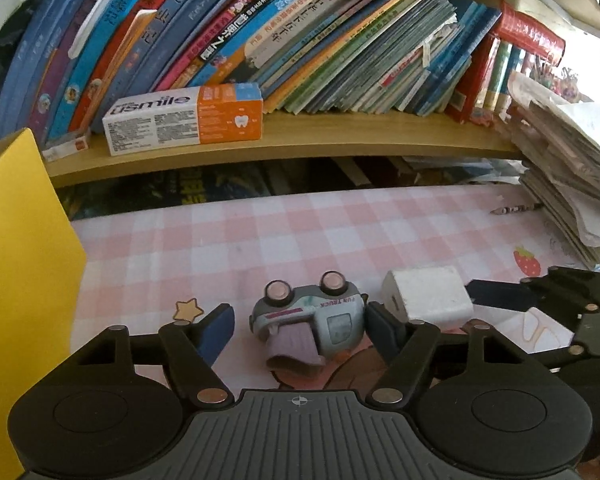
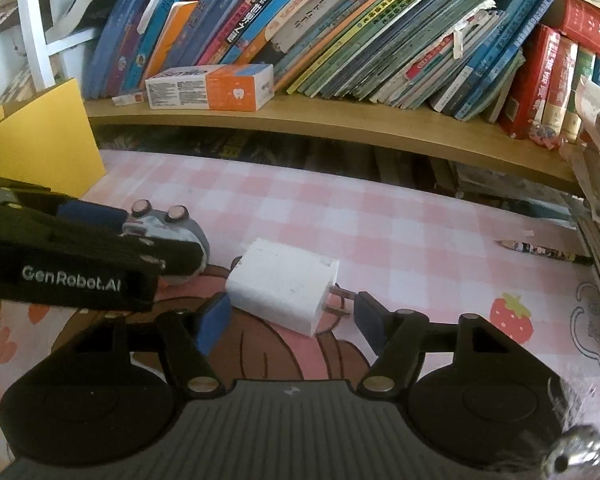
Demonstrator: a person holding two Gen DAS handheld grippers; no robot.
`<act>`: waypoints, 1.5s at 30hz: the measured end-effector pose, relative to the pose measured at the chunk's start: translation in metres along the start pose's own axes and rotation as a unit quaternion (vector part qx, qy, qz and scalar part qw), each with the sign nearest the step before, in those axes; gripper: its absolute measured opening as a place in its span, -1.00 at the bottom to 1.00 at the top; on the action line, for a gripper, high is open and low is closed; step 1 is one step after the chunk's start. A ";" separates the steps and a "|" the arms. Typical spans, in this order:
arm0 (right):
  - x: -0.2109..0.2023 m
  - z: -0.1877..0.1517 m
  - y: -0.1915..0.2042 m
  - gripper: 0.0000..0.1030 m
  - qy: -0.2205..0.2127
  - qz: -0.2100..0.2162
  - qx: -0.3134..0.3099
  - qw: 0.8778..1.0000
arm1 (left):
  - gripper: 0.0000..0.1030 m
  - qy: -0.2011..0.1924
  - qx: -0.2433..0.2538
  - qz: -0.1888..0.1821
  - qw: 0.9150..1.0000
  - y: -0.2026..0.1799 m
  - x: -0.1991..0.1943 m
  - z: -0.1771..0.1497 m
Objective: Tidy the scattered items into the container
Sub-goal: 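Close left gripper on grey toy truck while right gripper grasps white charger block, then carry grey truck with left gripper while right gripper carries charger to yellow box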
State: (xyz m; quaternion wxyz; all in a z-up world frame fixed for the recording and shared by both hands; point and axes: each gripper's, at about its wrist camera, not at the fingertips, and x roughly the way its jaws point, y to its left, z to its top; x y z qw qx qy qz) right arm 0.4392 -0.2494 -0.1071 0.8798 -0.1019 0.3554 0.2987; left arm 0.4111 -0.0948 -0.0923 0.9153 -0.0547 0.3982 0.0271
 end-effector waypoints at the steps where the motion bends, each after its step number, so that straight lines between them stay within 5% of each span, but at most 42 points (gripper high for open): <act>1: 0.002 0.001 0.001 0.36 -0.001 -0.002 -0.003 1.000 | 0.41 0.001 -0.001 0.001 1.000 0.000 0.001 0.000; 8: 0.014 0.005 0.007 0.50 -0.009 -0.009 -0.033 0.999 | 0.41 0.003 -0.023 -0.001 1.000 0.004 0.009 0.000; 12: 0.018 0.008 0.007 0.51 -0.013 -0.005 -0.030 0.999 | 0.22 0.001 -0.033 -0.006 0.999 0.007 0.010 0.000; 14: 0.018 0.008 0.006 0.49 -0.014 0.000 -0.026 1.000 | 0.22 0.001 -0.033 -0.005 0.999 0.008 0.010 0.000; 16: 0.018 0.008 0.005 0.23 -0.015 0.005 -0.022 1.000 | 0.21 0.003 -0.029 -0.002 1.000 0.009 0.008 0.000; 22: 0.013 0.007 0.006 0.22 -0.002 0.004 -0.010 1.000 | 0.21 0.001 -0.014 -0.003 1.000 0.007 -0.005 -0.001; 45: -0.086 -0.039 0.024 0.22 0.021 0.004 0.039 0.999 | 0.21 -0.031 0.003 -0.044 0.999 -0.017 -0.105 -0.040</act>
